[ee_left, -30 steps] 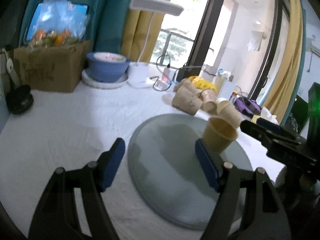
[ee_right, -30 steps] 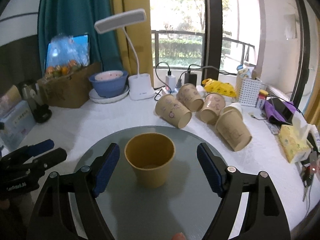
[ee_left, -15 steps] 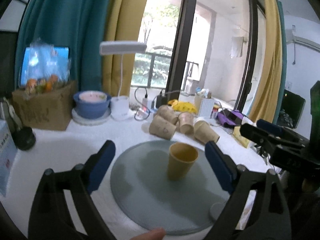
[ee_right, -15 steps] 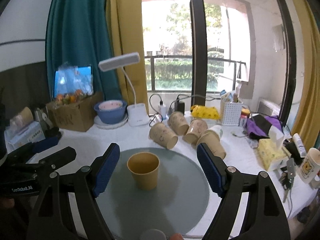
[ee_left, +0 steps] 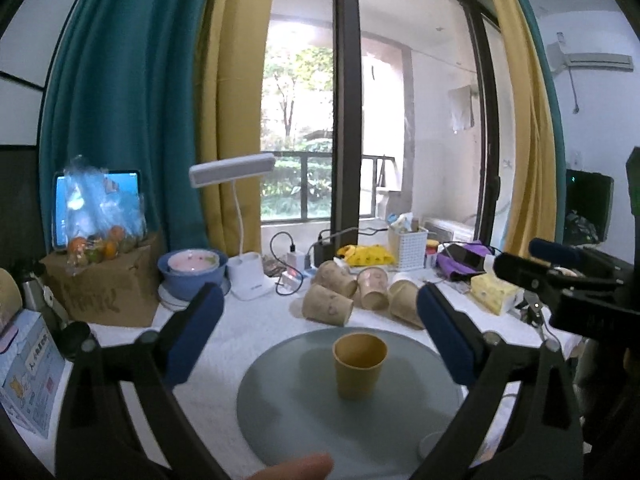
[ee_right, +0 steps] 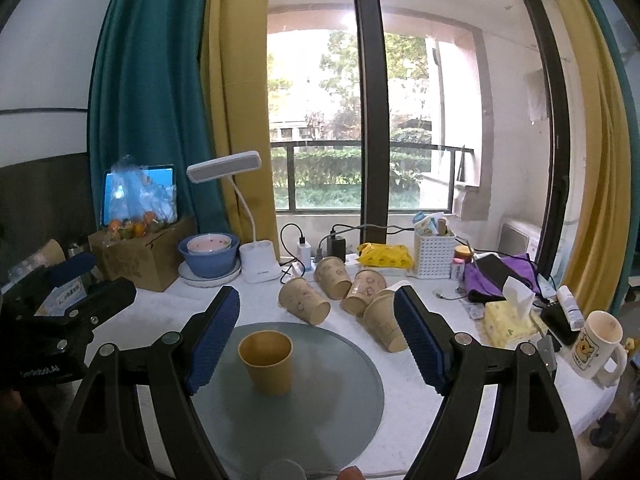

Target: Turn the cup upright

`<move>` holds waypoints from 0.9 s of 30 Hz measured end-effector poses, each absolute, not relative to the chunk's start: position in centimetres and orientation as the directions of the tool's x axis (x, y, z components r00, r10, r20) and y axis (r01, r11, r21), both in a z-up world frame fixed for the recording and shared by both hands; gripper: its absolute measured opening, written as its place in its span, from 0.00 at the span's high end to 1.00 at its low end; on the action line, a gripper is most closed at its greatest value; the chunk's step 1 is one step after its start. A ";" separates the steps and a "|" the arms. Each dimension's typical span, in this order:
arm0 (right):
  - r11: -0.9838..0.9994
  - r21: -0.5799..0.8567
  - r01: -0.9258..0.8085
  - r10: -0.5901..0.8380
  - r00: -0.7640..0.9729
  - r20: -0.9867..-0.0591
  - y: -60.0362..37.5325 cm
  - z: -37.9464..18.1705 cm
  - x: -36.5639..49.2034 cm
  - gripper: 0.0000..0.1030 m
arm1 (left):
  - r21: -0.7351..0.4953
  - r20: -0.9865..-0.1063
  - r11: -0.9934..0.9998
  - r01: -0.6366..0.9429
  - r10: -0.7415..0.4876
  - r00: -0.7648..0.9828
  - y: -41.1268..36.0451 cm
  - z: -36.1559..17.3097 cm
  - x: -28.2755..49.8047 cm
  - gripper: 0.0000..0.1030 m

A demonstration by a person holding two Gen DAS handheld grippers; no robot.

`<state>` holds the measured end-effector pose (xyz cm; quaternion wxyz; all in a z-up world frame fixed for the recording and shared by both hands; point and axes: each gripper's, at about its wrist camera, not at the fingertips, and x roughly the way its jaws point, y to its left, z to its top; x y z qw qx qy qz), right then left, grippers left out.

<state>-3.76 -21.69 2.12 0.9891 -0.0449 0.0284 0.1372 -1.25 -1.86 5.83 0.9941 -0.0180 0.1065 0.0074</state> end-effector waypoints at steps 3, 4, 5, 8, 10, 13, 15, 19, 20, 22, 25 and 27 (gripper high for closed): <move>0.959 -0.076 -0.274 0.269 0.960 -0.074 -21.8 2.1 -3.5 0.20 | -0.039 -0.225 0.999 -0.012 0.003 0.974 -2.0 5.7 -1.1 0.05; 0.959 -0.073 -0.275 0.270 0.960 -0.075 -21.8 2.0 -3.5 0.20 | -0.048 -0.227 0.999 -0.006 -0.005 0.974 -2.0 5.7 -1.2 0.05; 0.959 -0.073 -0.275 0.270 0.960 -0.076 -21.7 2.1 -3.4 0.20 | -0.055 -0.227 0.998 -0.002 -0.010 0.974 -2.0 5.6 -1.3 0.05; 0.959 -0.074 -0.274 0.268 0.960 -0.076 -21.7 2.0 -3.4 0.20 | -0.062 -0.209 0.998 -0.004 -0.009 0.978 -1.9 5.5 -1.4 0.05; 0.959 -0.073 -0.275 0.269 0.960 -0.076 -21.7 2.1 -3.4 0.20 | -0.060 -0.200 0.998 -0.013 0.001 0.980 -1.9 5.4 -1.5 0.05; 0.959 -0.073 -0.274 0.268 0.960 -0.080 -21.7 2.0 -3.3 0.20 | -0.056 -0.201 0.998 -0.013 0.001 0.980 -1.9 5.4 -1.6 0.05; 0.959 -0.073 -0.275 0.269 0.960 -0.081 -21.7 2.0 -3.3 0.20 | -0.049 -0.200 0.999 -0.009 -0.001 0.980 -1.9 5.3 -1.7 0.05; 0.958 -0.075 -0.278 0.272 0.959 -0.085 -21.7 1.8 -3.1 0.20 | -0.047 -0.201 0.999 0.018 -0.027 0.979 -2.1 5.2 -2.0 0.05; 0.958 -0.074 -0.278 0.272 0.959 -0.085 -21.7 1.8 -3.1 0.20 | -0.055 -0.201 0.998 0.025 -0.035 0.979 -2.0 5.3 -2.0 0.05; 0.958 -0.075 -0.278 0.272 0.959 -0.085 -21.7 1.8 -3.1 0.20 | -0.071 -0.203 0.997 0.028 -0.042 0.978 -1.8 5.3 -2.1 0.05; 0.957 -0.075 -0.279 0.272 0.958 -0.085 -21.7 1.8 -3.1 0.20 | -0.084 -0.210 0.996 0.026 -0.043 0.977 -1.6 5.3 -2.1 0.05; 0.957 -0.074 -0.279 0.272 0.958 -0.087 -21.7 1.7 -3.0 0.20 | -0.086 -0.214 0.996 0.029 -0.046 0.976 -1.6 5.2 -2.0 0.05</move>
